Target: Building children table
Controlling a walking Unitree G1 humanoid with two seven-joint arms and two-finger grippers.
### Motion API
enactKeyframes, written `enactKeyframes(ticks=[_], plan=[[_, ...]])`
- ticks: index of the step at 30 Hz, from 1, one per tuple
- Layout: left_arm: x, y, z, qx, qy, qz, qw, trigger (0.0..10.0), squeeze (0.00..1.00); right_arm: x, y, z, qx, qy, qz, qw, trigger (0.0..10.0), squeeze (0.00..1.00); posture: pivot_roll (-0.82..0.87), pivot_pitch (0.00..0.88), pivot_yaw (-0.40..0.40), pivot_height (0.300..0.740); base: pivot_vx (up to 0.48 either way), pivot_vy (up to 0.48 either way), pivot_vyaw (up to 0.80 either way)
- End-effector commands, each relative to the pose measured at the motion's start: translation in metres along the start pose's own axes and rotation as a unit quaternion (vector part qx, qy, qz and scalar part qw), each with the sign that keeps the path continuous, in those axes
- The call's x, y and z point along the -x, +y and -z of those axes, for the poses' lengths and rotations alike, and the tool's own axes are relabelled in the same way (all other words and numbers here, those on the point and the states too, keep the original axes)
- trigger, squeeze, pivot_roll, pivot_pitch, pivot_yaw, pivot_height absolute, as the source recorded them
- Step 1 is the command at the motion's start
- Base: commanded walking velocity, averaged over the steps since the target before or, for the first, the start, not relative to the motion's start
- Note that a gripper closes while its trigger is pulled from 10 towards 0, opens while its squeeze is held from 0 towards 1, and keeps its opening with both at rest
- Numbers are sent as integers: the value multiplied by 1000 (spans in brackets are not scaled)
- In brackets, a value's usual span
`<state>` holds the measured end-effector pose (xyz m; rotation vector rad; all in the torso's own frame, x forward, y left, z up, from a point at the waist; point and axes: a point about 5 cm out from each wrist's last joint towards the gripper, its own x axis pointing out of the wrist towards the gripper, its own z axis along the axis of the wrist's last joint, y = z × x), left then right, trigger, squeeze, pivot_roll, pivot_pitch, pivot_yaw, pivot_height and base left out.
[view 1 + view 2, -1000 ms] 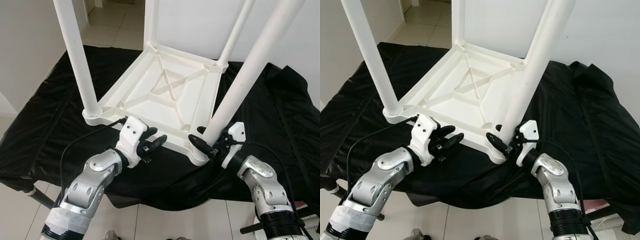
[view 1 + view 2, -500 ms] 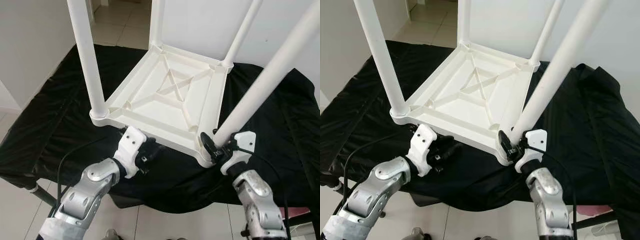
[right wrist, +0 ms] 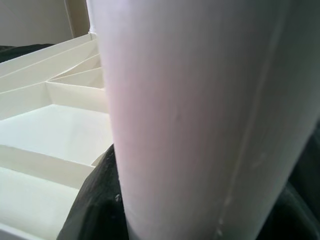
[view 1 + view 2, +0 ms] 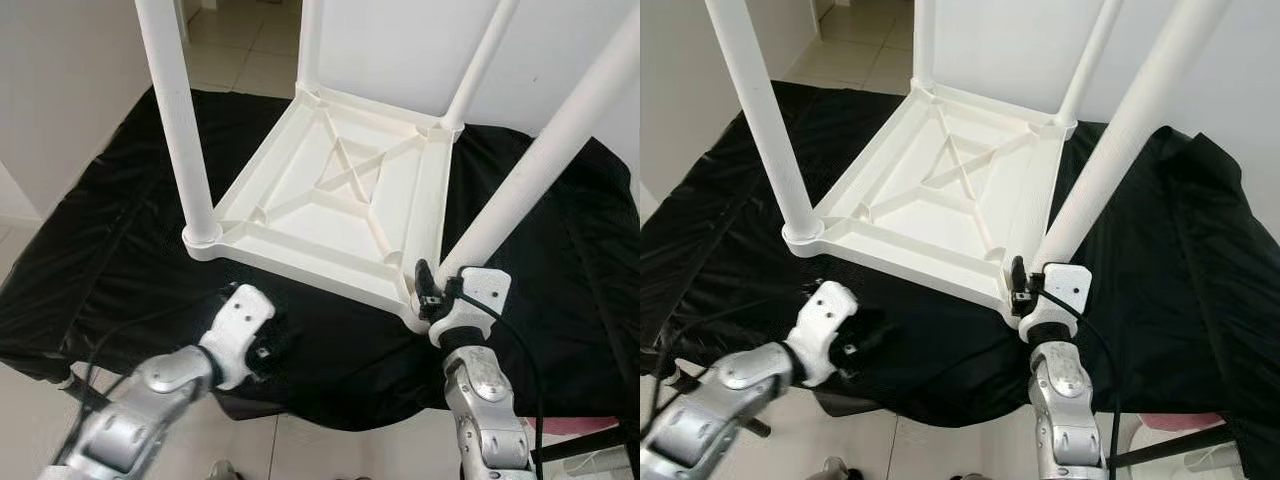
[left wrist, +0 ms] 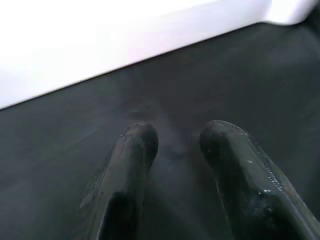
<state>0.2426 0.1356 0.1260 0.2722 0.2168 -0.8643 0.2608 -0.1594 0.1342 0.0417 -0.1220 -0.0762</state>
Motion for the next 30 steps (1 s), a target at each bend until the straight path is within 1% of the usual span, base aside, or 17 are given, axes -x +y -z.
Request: enactKeyframes(ticks=[1, 2, 3, 5, 6, 7, 14, 15, 16, 17, 19, 20, 22, 25, 26, 29, 30], plan=[[3, -10, -2, -5, -5, 101, 995, 10000, 0, 3, -9, 16, 18, 42, 20, 999, 10000, 0, 43, 88, -56, 740, 0, 0, 0], [5, -7, -2, 2, -2, 107, 994, 10000, 78, 0, -10, 13, 15, 32, 18, 999, 10000, 1000, 43, 88, -56, 740, 0, 0, 0], [7, -7, -2, 7, 1, 111, 994, 10000, 345, -1, -10, 11, 16, 24, 21, 999, 10000, 1000, 43, 88, -56, 740, 0, 0, 0], [8, -7, -1, 3, 7, 111, 994, 10000, 392, -2, -12, 9, 19, 18, 25, 999, 10000, 1000, 44, 86, -56, 740, 0, 0, 0], [9, -8, 0, -2, 14, 114, 993, 10000, 298, -1, -13, 9, 23, 15, 27, 999, 10000, 769, 44, 86, -56, 740, 0, 0, 0], [11, -9, 2, -6, 20, 116, 993, 10000, 0, 0, -14, 8, 25, 15, 29, 999, 10000, 0, 45, 88, -55, 740, 0, 0, 0], [29, -3, 12, 1, 59, 124, 990, 10000, 0, 8, -16, 12, 34, 18, 37, 999, 10000, 0, 47, 89, -57, 740, 0, 0, 0], [38, 7, 17, -1, 79, 112, 991, 10000, 0, 9, -17, 11, 37, 15, 41, 998, 10000, 0, 45, 92, -53, 740, 0, 0, 0], [49, 22, 21, -7, 98, 92, 991, 10000, 0, 9, -17, 10, 37, 12, 42, 998, 10000, 165, 43, 92, -52, 740, 0, 0, 0], [49, 22, 21, -7, 98, 92, 991, 10000, 0, 9, -17, 10, 37, 12, 42, 998, 10000, 165, 43, 92, -52, 740, 0, 0, 0], [57, 35, 23, -12, 114, 72, 991, 10000, 0, 8, -17, 10, 38, 9, 42, 998, 10000, 278, 43, 92, -50, 740, 0, 0, 0], [67, 54, 24, -24, 127, 37, 991, 10000, 0, 7, -16, 8, 36, 5, 39, 999, 10000, 1000, 41, 91, -49, 740, 0, 0, 0], [80, 87, 19, -47, 135, -34, 989, 10000, 0, 6, -17, 6, 39, -2, 40, 998, 10000, 1000, 41, 88, -49, 740, 0, 0, 0], [84, 98, 17, -53, 134, -59, 988, 10000, 0, 5, -18, 6, 40, -4, 42, 998, 10000, 1000, 41, 88, -49, 740, 0, 0, 0], [85, 105, 9, -55, 125, -74, 988, 10000, 0, 5, -19, 6, 42, -5, 43, 998, 10000, 0, 38, 85, -50, 740, 0, 0, 0], [84, 109, 2, -56, 111, -80, 989, 10000, 0, 4, -20, 6, 43, -4, 44, 998, 10000, 0, 39, 82, -52, 740, 0, 0, 0], [79, 112, -10, -49, 80, -81, 992, 10000, 0, 2, -21, 7, 45, -4, 45, 998, 10000, 0, 41, 80, -55, 740, 0, 0, 0]])
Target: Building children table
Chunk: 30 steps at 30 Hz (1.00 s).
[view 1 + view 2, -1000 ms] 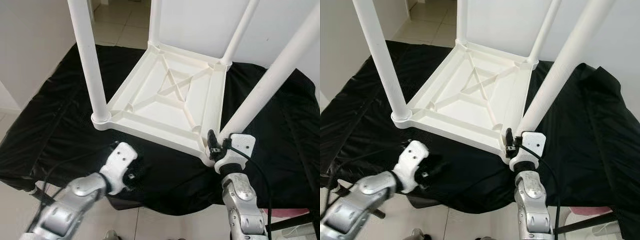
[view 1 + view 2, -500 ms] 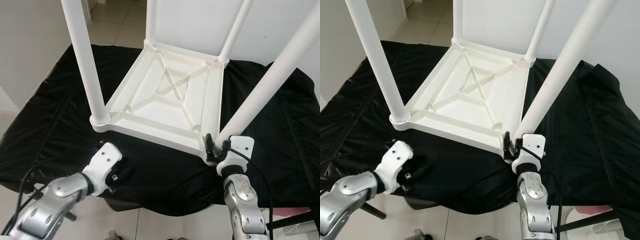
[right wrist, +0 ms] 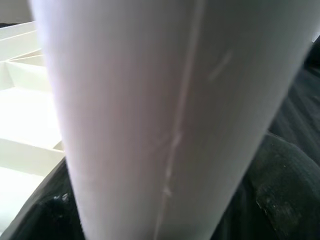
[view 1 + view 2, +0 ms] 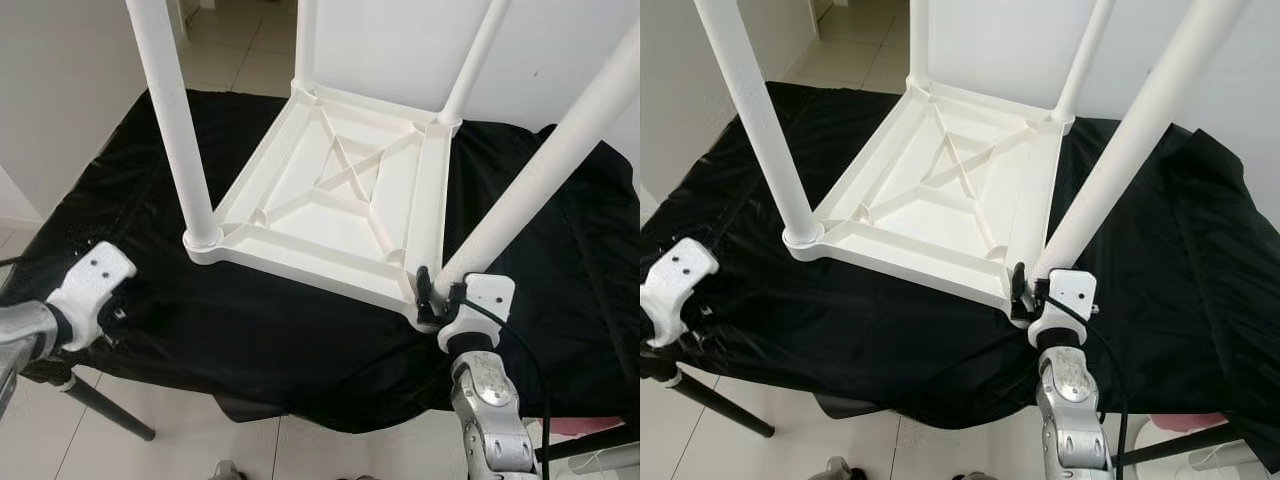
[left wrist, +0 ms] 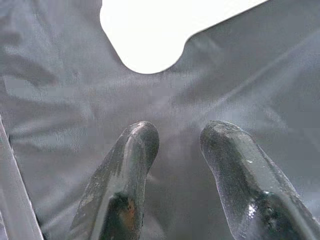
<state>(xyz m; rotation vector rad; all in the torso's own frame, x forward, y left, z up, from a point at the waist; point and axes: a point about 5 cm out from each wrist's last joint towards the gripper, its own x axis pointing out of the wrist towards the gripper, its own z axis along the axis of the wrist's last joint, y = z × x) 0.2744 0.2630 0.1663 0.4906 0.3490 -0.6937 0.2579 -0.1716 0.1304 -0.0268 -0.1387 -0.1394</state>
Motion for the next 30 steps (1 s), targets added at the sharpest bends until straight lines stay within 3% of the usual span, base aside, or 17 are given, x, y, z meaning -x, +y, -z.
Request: enactKeyframes(ticks=[1, 2, 4, 9, 10, 13, 15, 23, 26, 28, 30], plan=[[-7, 3, -29, 22, -78, 9, 997, 10000, 0, -2, -9, 4, 10, 6, 16, 1000, 10000, 0, 45, 78, -61, 740, 0, 0, 0], [-7, 3, -29, 22, -78, 9, 997, 10000, 0, -2, -9, 4, 10, 6, 16, 1000, 10000, 0, 45, 78, -61, 740, 0, 0, 0], [-22, -1, -66, 51, -176, 51, 982, 10000, 0, -6, -6, 5, 9, 6, 5, 1000, 10000, 0, 48, 69, -67, 740, 0, 0, 0], [-38, 1, -92, 56, -225, 69, 970, 10000, 0, -10, 0, 3, 3, 0, -12, 1000, 10000, 0, 53, 64, -69, 740, 0, 0, 0], [-47, 10, -98, 57, -234, 41, 970, 10000, 0, -12, 2, 3, 0, -2, -15, 1000, 10000, 0, 51, 59, -65, 740, 0, 0, 0], [-53, 17, -103, 58, -239, 22, 969, 10000, 0, -13, 4, 3, -1, -3, -16, 1000, 10000, 0, 51, 59, -65, 740, 0, 0, 0], [-65, 32, -113, 69, -246, -36, 966, 10000, 0, -15, 9, 1, -7, -8, -19, 1000, 10000, 0, 44, 55, -56, 740, 0, 0, 0], [-74, 35, -119, 75, -243, -58, 965, 10000, 0, -17, 14, 2, -17, -12, -21, 1000, 10000, 0, 38, 53, -49, 740, 0, 0, 0], [-81, 36, -125, 79, -241, -100, 962, 10000, 0, -17, 15, 2, -18, -15, -16, 1000, 10000, 0, 42, 54, -46, 740, 0, 0, 0], [-81, 36, -125, 79, -241, -100, 962, 10000, 0, -17, 15, 2, -18, -15, -16, 1000, 10000, 0, 42, 54, -46, 740, 0, 0, 0], [-87, 36, -124, 83, -233, -145, 958, 10000, 0, -14, 13, 3, -22, -13, -7, 1000, 10000, 0, 39, 59, -43, 740, 0, 0, 0]])
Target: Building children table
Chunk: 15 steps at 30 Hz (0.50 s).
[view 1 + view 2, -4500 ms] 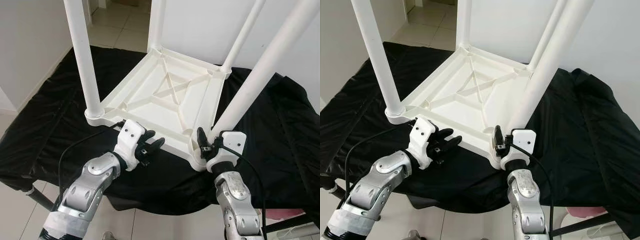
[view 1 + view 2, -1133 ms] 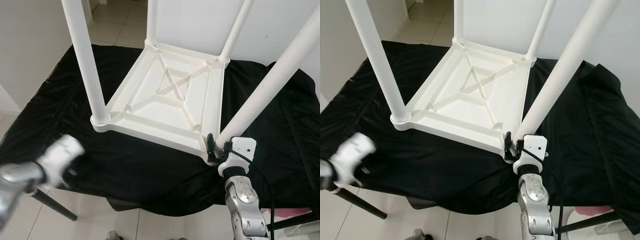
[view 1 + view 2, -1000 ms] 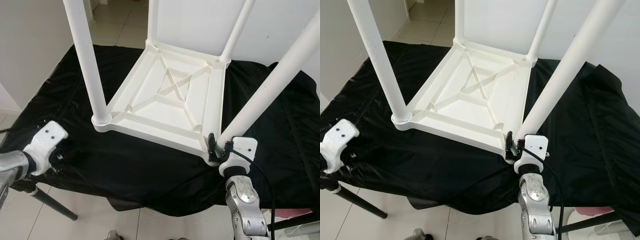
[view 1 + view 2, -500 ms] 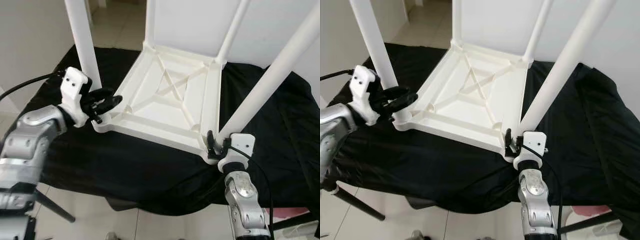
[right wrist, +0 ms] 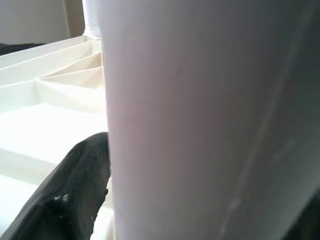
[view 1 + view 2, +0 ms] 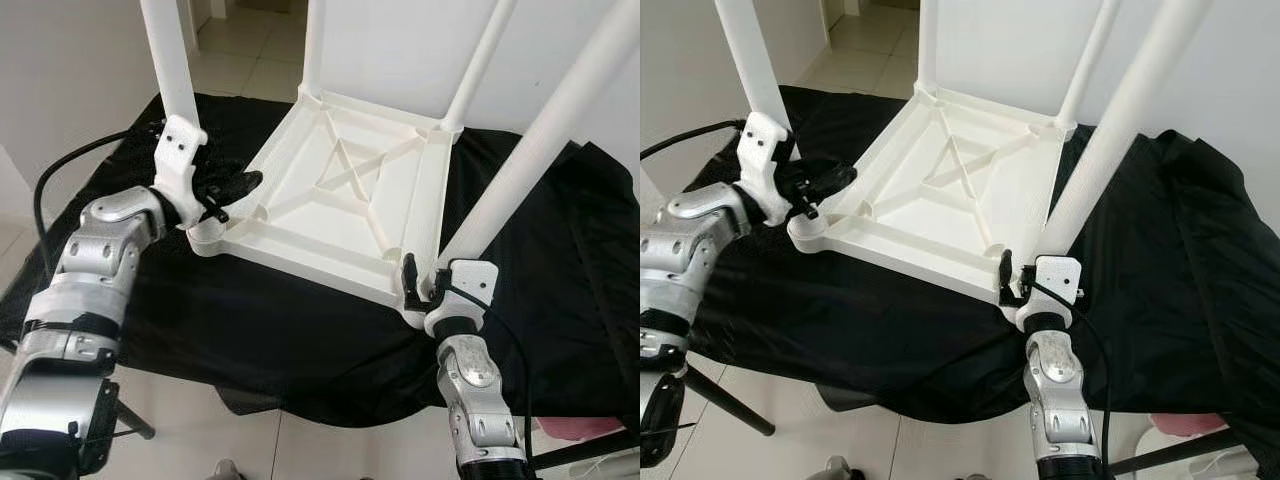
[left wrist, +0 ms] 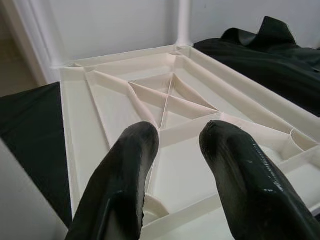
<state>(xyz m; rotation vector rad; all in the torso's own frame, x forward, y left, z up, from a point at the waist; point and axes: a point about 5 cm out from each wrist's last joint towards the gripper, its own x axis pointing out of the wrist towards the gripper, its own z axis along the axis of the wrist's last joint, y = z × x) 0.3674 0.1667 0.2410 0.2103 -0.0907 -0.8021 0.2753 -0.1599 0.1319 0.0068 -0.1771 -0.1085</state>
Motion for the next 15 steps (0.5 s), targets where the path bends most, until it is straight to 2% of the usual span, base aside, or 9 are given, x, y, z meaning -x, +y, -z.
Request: enactKeyframes(ticks=[1, 2, 4, 6, 8, 9, 12, 14, 15], plan=[[-2, 14, 3, -3, 8, -165, 986, 10000, 0, 2, -1, 2, -3, 5, 7, 1000, 10000, 0, 39, 59, -43, 740, 0, 0, 0], [-3, 13, 8, -11, 18, -197, 980, 10000, 0, 3, -2, 4, -8, 9, 7, 1000, 10000, 0, 39, 63, -43, 740, 0, 0, 0], [-3, 13, 8, -11, 18, -197, 980, 10000, 0, 3, -2, 4, -8, 9, 7, 1000, 10000, 0, 39, 63, -43, 740, 0, 0, 0], [0, 12, 24, -25, 55, -280, 958, 10000, 0, 2, -1, 6, -25, 18, -26, 999, 10000, 0, 36, 76, -37, 740, 0, 0, 0], [3, 13, 30, -26, 72, -311, 947, 10000, 0, 0, -1, 7, -30, 22, -46, 998, 10000, 0, 34, 79, -36, 740, 0, 0, 0], [3, 13, 30, -26, 72, -311, 947, 10000, 0, 0, -1, 7, -30, 22, -46, 998, 10000, 0, 34, 79, -36, 740, 0, 0, 0], [20, 22, 43, -30, 129, -401, 906, 10000, 0, -8, -6, 9, -26, 34, -103, 994, 10000, 0, 37, 93, -36, 740, 0, 0, 0], [20, 22, 43, -30, 129, -401, 906, 10000, 0, -8, -6, 9, -26, 34, -103, 994, 10000, 0, 37, 93, -36, 740, 0, 0, 0], [27, 26, 46, -20, 139, -427, 893, 10000, 0, -10, -8, 9, -25, 38, -118, 992, 10000, 0, 41, 99, -35, 740, 0, 0, 0]])
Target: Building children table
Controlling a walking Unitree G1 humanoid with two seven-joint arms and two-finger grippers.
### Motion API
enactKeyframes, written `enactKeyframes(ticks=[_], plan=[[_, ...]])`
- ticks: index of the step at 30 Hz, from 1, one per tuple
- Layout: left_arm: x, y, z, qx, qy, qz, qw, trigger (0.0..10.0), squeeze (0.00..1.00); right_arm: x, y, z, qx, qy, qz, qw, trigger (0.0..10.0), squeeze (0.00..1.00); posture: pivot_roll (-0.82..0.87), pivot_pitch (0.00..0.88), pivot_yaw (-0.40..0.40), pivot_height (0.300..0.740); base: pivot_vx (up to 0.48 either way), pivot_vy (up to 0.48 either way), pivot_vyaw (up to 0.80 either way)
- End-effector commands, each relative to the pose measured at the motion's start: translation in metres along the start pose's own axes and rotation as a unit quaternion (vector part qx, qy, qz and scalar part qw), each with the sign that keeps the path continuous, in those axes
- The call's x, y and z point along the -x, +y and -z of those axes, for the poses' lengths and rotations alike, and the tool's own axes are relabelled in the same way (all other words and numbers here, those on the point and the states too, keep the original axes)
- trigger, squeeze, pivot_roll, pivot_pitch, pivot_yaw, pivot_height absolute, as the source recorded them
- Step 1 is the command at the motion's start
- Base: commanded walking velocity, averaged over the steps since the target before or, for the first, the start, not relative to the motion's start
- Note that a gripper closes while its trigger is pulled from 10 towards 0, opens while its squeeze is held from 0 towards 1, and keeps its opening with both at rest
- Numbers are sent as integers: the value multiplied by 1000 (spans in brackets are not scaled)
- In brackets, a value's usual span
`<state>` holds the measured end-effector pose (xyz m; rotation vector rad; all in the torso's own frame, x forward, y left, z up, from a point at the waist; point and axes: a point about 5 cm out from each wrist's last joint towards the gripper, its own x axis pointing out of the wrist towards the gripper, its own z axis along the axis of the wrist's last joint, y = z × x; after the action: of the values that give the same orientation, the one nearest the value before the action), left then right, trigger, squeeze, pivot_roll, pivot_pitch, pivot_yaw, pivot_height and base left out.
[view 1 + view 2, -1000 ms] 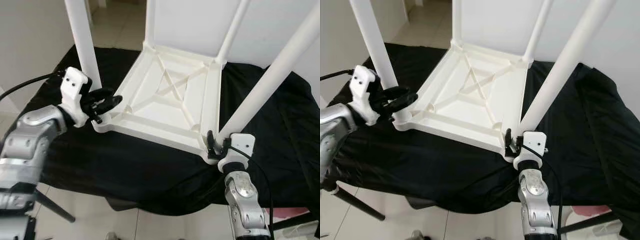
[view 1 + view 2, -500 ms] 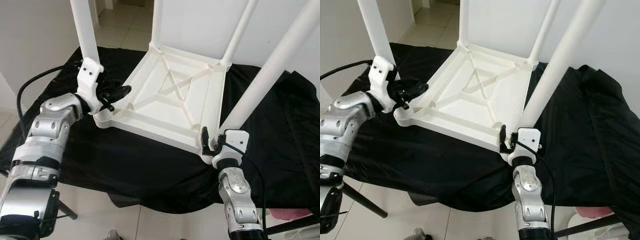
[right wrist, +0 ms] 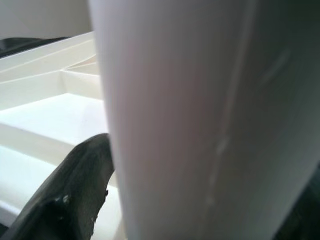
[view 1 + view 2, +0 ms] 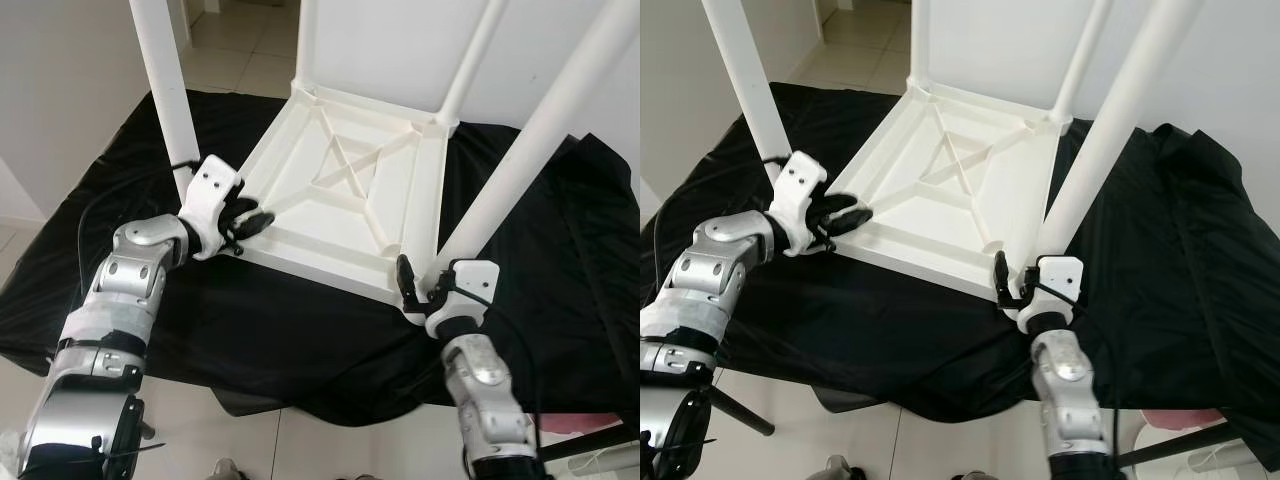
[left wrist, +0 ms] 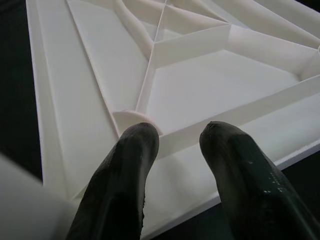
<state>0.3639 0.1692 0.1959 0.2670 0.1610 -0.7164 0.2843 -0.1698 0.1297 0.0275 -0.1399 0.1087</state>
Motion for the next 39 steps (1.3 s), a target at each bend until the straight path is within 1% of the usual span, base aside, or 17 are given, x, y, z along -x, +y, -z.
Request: enactKeyframes(ticks=[1, 2, 4, 6, 10, 13, 15, 16, 17, 20, 24, 27, 28, 30, 32, 38, 39], plan=[[19, 38, 6, 11, 15, -405, 914, 10000, 0, 0, 0, 6, -8, 18, -11, 1000, 10000, 0, 41, 99, -35, 740, 0, 0, 0], [28, 43, 11, 26, 27, -440, 897, 10000, 0, -2, -3, 6, -7, 20, -28, 999, 10000, 0, 44, 106, -35, 740, 0, 0, 0], [28, 43, 11, 26, 27, -440, 897, 10000, 0, -2, -3, 6, -7, 20, -28, 999, 10000, 0, 44, 106, -35, 740, 0, 0, 0], [54, 57, 27, 71, 42, -525, 847, 10000, 0, -7, -9, 3, 0, 22, -76, 997, 10000, 0, 61, 127, -54, 740, 0, 0, 0], [71, 63, 32, 86, 43, -576, 812, 10000, 0, -11, -11, 0, 7, 22, -112, 993, 10000, 0, 68, 134, -64, 740, 0, 0, 0], [71, 63, 32, 86, 43, -576, 812, 10000, 0, -11, -11, 0, 7, 22, -112, 993, 10000, 0, 68, 134, -64, 740, 0, 0, 0], [78, 64, 32, 93, 40, -597, 796, 10000, 0, -13, -11, -1, 7, 21, -134, 991, 10000, 0, 68, 134, -64, 740, 0, 0, 0], [93, 65, 36, 101, 52, -641, 759, 10000, 0, -16, -8, -3, 7, 23, -178, 984, 10000, 0, 78, 142, -70, 740, 0, 0, 0], [93, 65, 36, 101, 52, -641, 759, 10000, 0, -16, -8, -3, 7, 23, -178, 984, 10000, 0, 78, 142, -70, 740, 0, 0, 0], [125, 58, 43, 133, 66, -714, 684, 10000, 0, -20, -7, -2, 11, 44, -268, 962, 10000, 0, 85, 147, -73, 740, 0, 0, 0], [130, 55, 43, 135, 68, -720, 677, 10000, 0, -20, -9, -1, 13, 49, -279, 959, 10000, 0, 85, 147, -73, 740, 0, 0, 0], [139, 51, 45, 137, 75, -739, 655, 10000, 0, -19, -10, 3, 17, 68, -307, 949, 10000, 0, 97, 152, -82, 740, 0, 0, 0], [151, 45, 47, 139, 80, -761, 628, 10000, 0, -19, -12, 8, 23, 87, -335, 938, 10000, 0, 106, 152, -92, 740, 0, 0, 0], [151, 45, 47, 139, 80, -761, 628, 10000, 0, -19, -12, 8, 23, 87, -335, 938, 10000, 0, 106, 152, -92, 740, 0, 0, 0], [172, 34, 47, 141, 81, -791, 590, 10000, 0, -23, -13, 14, 34, 111, -368, 923, 10000, 0, 121, 151, -107, 740, 0, 0, 0], [181, 27, 36, 130, 31, -789, 599, 10000, 0, -27, -14, 14, 48, 106, -373, 921, 10000, 0, 138, 150, -121, 740, 0, 0, 0], [175, 25, 21, 111, -61, -724, 679, 10000, 0, -21, -22, 14, 44, 105, -360, 926, 10000, 0, 136, 147, -118, 740, 0, 0, 0]])
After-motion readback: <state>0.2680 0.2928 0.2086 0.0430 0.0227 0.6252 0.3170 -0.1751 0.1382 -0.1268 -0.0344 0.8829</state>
